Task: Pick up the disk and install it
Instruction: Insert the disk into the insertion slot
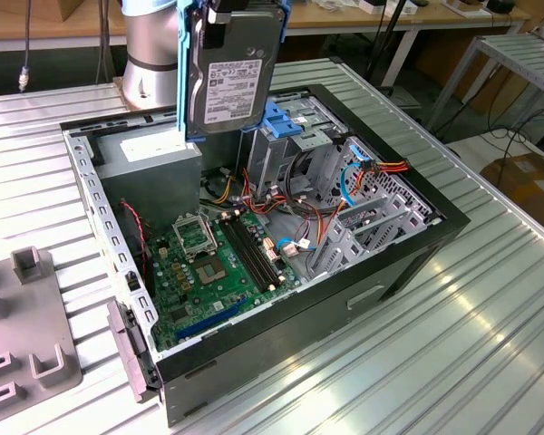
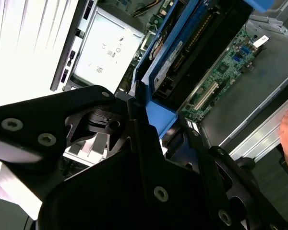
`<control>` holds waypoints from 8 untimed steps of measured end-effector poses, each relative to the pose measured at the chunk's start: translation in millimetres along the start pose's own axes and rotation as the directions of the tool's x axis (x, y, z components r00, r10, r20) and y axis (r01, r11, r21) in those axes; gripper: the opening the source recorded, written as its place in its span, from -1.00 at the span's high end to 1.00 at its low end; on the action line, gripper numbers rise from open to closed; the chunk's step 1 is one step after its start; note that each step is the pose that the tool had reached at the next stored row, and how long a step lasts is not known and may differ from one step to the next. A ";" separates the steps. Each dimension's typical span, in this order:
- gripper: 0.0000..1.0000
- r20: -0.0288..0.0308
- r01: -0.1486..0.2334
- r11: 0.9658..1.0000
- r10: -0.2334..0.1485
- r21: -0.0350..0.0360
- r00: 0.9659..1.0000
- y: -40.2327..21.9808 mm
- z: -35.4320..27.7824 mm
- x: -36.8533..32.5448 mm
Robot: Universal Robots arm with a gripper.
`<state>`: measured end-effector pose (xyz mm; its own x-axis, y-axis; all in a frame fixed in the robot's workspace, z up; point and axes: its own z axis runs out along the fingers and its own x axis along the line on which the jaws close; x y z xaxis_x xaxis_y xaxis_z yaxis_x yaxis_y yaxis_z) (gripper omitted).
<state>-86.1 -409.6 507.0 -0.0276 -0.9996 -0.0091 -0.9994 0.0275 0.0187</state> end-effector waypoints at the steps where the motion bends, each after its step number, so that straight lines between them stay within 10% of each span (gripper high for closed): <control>1: 0.26 0.000 0.000 1.000 0.000 0.000 1.000 0.0 0.0 1.4; 8: 0.26 -0.001 0.000 1.000 0.000 0.000 1.000 -0.3 0.0 9.0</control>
<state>-86.1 -418.6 506.9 -0.0276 -0.9996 -0.0080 -0.9994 0.0275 0.0187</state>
